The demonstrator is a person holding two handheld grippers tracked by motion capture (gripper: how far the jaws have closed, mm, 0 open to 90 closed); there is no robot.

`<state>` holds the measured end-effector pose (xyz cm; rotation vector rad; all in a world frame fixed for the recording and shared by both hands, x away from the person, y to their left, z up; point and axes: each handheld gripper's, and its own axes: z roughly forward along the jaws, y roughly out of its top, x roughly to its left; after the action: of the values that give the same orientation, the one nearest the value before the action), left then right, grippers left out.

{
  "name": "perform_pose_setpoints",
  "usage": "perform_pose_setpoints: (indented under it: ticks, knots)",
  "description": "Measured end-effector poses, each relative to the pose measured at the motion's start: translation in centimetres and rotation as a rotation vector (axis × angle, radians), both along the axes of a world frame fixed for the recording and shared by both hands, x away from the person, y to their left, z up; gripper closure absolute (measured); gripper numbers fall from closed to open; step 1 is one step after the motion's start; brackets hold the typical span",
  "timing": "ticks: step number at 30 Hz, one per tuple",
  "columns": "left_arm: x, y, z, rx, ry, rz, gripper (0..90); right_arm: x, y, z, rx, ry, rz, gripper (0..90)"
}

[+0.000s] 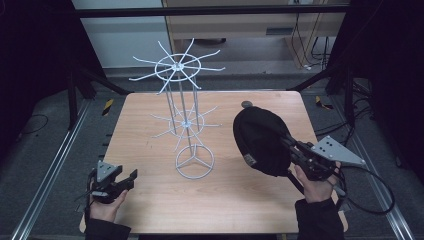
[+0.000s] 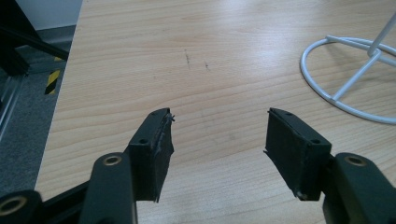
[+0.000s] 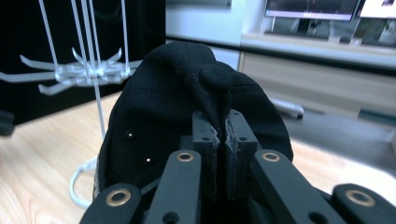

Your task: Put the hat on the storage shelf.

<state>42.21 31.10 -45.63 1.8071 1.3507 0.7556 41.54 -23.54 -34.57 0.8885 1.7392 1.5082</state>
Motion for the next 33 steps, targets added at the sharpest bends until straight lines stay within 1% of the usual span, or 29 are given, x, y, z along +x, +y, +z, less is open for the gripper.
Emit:
perform_pose_setpoints:
  ticks: [1,2,3,6,9,10,11,12,15,18,21,22,23,27,29,30,31,32,33]
  knots:
    - [0.0,0.0,0.0,0.0,0.0,0.001,40.1,0.0,0.0,0.0,0.0,0.0,0.0,84.7]
    - [0.0,0.0,-0.1,0.0,0.001,0.0,39.4,-0.1,-0.1,0.6,0.04,-0.022,0.006,84.7]
    - [0.1,-0.1,-0.1,0.003,0.002,-0.003,39.4,-0.1,-0.1,0.6,0.04,-0.022,0.006,84.7]
    - [0.1,-0.1,-0.2,0.01,0.005,-0.006,38.4,-0.3,0.0,1.6,0.087,-0.077,0.017,84.7]
    - [0.2,-0.1,-0.3,0.008,0.007,-0.004,37.7,-0.5,0.1,2.6,0.13,-0.117,0.025,84.7]
    - [0.2,-0.1,-0.3,0.008,0.009,-0.003,37.5,-0.5,0.2,3.2,0.151,-0.143,0.027,84.7]
    - [0.2,-0.1,-0.3,0.008,0.009,-0.003,37.5,-0.5,0.2,3.2,0.151,-0.143,0.027,84.7]
    - [0.2,-0.1,-0.3,0.007,0.009,-0.002,37.5,-0.5,0.2,3.4,0.158,-0.154,0.027,84.8]
    - [0.2,-0.1,-0.3,0.005,0.01,-0.004,37.1,-0.5,0.6,4.1,0.204,-0.192,0.032,84.8]
    - [0.3,-0.1,-0.4,0.004,0.012,-0.002,36.8,-0.3,1.2,4.7,0.224,-0.219,0.043,84.8]
    - [0.3,-0.1,-0.4,0.007,0.013,-0.003,36.4,-0.2,1.6,5.5,0.228,-0.24,0.048,84.8]
    - [0.3,-0.1,-0.4,0.01,0.015,-0.003,36.3,-0.1,1.8,6.0,0.233,-0.255,0.043,84.8]
    - [0.3,-0.1,-0.4,0.01,0.015,-0.003,36.3,-0.1,1.8,6.0,0.233,-0.255,0.043,84.8]
    - [0.4,-0.1,-0.5,0.01,0.019,-0.005,36.2,0.0,1.8,7.2,0.265,-0.281,0.044,84.8]
    - [0.4,-0.1,-0.5,0.013,0.02,-0.006,36.2,0.1,1.9,7.9,0.283,-0.302,0.044,84.8]
    - [0.4,-0.1,-0.5,0.013,0.019,-0.006,36.2,0.1,2.0,8.5,0.292,-0.32,0.048,84.8]
    - [0.4,-0.1,-0.5,0.014,0.019,-0.006,36.2,0.1,2.0,8.5,0.292,-0.32,0.048,84.8]
    - [0.4,-0.1,-0.5,0.012,0.019,-0.005,36.2,0.0,2.3,9.1,0.302,-0.337,0.052,84.9]
    - [0.4,-0.1,-0.5,0.011,0.019,-0.005,36.2,0.0,2.3,9.1,0.302,-0.337,0.052,84.9]
